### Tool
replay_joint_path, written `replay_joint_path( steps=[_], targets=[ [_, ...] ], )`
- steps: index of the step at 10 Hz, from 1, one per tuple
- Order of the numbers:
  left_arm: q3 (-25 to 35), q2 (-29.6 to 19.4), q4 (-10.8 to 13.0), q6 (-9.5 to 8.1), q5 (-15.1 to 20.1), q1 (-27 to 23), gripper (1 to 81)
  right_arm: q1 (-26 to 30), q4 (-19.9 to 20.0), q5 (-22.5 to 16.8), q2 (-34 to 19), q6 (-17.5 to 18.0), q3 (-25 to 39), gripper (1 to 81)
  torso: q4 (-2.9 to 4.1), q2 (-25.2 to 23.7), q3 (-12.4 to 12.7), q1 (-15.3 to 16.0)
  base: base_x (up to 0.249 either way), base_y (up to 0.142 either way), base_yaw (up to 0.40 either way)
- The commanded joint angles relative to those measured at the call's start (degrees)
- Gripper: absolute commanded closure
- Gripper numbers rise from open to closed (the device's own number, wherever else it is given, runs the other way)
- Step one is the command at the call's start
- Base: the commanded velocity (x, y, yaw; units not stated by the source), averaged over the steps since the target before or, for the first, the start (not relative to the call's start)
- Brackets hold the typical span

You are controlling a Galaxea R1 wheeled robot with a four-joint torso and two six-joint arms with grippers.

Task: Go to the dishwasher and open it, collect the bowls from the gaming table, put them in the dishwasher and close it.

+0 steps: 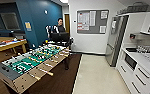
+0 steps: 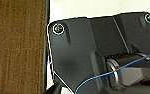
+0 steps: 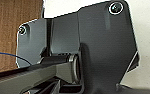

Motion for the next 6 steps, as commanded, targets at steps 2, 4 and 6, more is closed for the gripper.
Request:
replay_joint_path(
  steps=[2,4,6],
  targets=[
    [-0.34,-0.75,0.28,0.15,3.05,-2.72,1.0,2.64,-0.09,-2.79,-0.04,0.05,-0.14,1.0,0.0,0.0,0.0,0.0,0.0,0.0,0.342],
    [-0.34,-0.75,0.28,0.15,3.05,-2.72,1.0,2.64,-0.09,-2.79,-0.04,0.05,-0.22,1.0,0.0,0.0,0.0,0.0,0.0,0.0,0.342],
    [-0.34,-0.75,0.28,0.23,3.05,-2.72,1.0,2.65,-0.09,-2.79,-0.04,0.05,-0.31,1.0,0.0,0.0,0.0,0.0,0.0,0.0,0.342]
  ],
)
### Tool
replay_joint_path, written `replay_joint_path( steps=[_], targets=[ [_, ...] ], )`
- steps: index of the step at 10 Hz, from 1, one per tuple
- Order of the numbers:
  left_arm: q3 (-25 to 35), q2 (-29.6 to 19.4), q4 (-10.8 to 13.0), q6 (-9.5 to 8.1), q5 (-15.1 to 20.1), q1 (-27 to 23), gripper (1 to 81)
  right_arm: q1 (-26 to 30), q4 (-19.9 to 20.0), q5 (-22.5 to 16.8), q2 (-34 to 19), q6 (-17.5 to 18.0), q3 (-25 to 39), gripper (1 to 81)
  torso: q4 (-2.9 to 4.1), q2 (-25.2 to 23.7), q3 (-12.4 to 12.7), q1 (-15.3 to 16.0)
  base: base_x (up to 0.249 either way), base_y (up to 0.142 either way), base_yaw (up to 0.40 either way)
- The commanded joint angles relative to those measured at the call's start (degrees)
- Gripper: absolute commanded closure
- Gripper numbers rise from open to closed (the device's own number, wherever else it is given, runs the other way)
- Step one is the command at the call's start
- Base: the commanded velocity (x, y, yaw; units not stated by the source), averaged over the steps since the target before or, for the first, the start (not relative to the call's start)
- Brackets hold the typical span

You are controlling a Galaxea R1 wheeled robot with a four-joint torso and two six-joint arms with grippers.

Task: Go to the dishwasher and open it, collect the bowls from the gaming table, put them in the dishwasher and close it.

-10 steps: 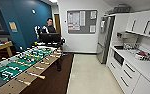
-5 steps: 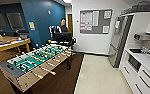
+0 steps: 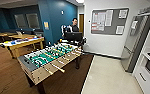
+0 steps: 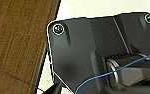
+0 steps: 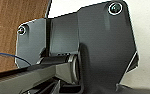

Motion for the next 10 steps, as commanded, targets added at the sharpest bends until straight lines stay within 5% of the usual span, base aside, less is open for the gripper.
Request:
replay_joint_path(
  steps=[1,10],
  targets=[
    [-0.34,-0.64,0.29,0.24,3.08,-2.67,1.0,2.72,-0.09,-2.81,-0.04,0.13,-0.27,1.0,0.0,0.0,0.0,0.0,0.0,0.0,0.342],
    [-0.34,-0.72,0.21,0.15,3.25,-2.67,1.0,2.89,-0.17,-2.81,0.05,0.05,-0.44,1.0,0.0,0.0,0.0,0.0,0.0,0.0,0.342]
  ],
)
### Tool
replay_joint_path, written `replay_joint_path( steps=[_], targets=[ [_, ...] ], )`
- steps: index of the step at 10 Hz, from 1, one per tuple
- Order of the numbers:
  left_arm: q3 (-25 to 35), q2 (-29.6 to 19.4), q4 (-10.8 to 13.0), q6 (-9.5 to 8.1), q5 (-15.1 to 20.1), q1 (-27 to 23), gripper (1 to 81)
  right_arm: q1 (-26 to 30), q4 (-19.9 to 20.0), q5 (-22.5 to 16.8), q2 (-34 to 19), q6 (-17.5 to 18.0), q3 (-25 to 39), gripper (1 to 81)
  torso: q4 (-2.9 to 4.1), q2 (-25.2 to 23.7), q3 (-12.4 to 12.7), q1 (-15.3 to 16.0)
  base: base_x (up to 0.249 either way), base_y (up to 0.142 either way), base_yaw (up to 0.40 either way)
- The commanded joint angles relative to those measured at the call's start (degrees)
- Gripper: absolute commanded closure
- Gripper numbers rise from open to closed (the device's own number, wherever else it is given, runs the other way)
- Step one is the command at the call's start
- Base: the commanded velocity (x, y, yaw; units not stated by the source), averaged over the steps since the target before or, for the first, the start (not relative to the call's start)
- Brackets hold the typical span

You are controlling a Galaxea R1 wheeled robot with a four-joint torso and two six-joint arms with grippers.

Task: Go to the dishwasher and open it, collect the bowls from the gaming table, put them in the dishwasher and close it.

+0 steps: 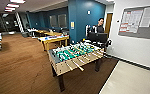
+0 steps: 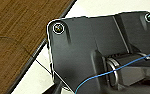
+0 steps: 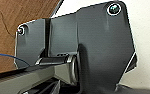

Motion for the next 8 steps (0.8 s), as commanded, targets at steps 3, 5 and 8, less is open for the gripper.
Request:
replay_joint_path(
  steps=[3,5,8],
  targets=[
    [-0.31,-0.55,0.29,0.15,3.29,-2.81,1.0,2.74,-0.17,-2.86,-0.05,0.05,-0.24,1.0,0.0,0.0,0.0,0.0,0.0,0.0,0.342],
    [-0.31,-0.55,0.29,0.15,3.29,-2.81,1.0,2.82,-0.17,-2.86,-0.05,0.05,-0.42,1.0,0.0,0.0,0.0,0.0,0.0,0.0,0.342],
    [-0.31,-0.64,0.29,0.15,3.29,-2.81,1.0,2.65,-0.09,-2.86,-0.05,0.13,-0.34,1.0,0.0,0.0,0.0,0.0,0.0,0.0,0.342]
  ],
)
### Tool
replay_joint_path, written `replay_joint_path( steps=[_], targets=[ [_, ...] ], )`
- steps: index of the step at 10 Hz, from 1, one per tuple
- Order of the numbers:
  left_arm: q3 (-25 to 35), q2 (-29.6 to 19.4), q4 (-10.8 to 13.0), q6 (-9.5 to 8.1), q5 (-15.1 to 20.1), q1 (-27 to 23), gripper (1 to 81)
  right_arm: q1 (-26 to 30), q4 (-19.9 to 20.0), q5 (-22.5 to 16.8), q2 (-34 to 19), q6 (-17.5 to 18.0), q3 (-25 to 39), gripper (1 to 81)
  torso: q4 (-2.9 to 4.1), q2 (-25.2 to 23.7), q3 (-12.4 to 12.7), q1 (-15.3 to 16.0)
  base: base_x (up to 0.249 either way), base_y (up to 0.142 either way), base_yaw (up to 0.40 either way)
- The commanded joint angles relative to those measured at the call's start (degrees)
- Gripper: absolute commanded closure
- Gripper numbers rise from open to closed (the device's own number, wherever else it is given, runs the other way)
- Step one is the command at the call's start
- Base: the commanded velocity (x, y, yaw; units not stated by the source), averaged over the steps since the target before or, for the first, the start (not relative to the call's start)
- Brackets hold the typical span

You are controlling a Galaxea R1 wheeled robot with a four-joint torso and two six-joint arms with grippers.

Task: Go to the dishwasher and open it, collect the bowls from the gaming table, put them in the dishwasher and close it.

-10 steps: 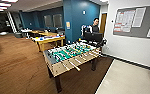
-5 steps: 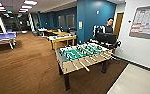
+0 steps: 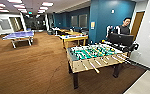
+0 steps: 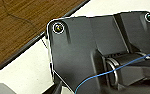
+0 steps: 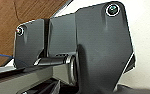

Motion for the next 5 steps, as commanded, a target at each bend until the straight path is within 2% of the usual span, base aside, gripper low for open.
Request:
replay_joint_path(
  steps=[1,5],
  targets=[
    [-0.31,-0.66,0.29,0.15,3.13,-2.78,1.0,2.48,-0.09,-2.81,0.04,0.11,0.0,1.0,0.0,0.0,0.0,0.0,0.0,0.0,0.342],
    [-0.31,-0.92,0.21,0.06,3.13,-2.78,1.0,2.74,-0.17,-2.73,0.13,0.02,0.0,1.0,0.0,0.0,0.0,0.0,0.0,0.0,0.342]
  ],
)
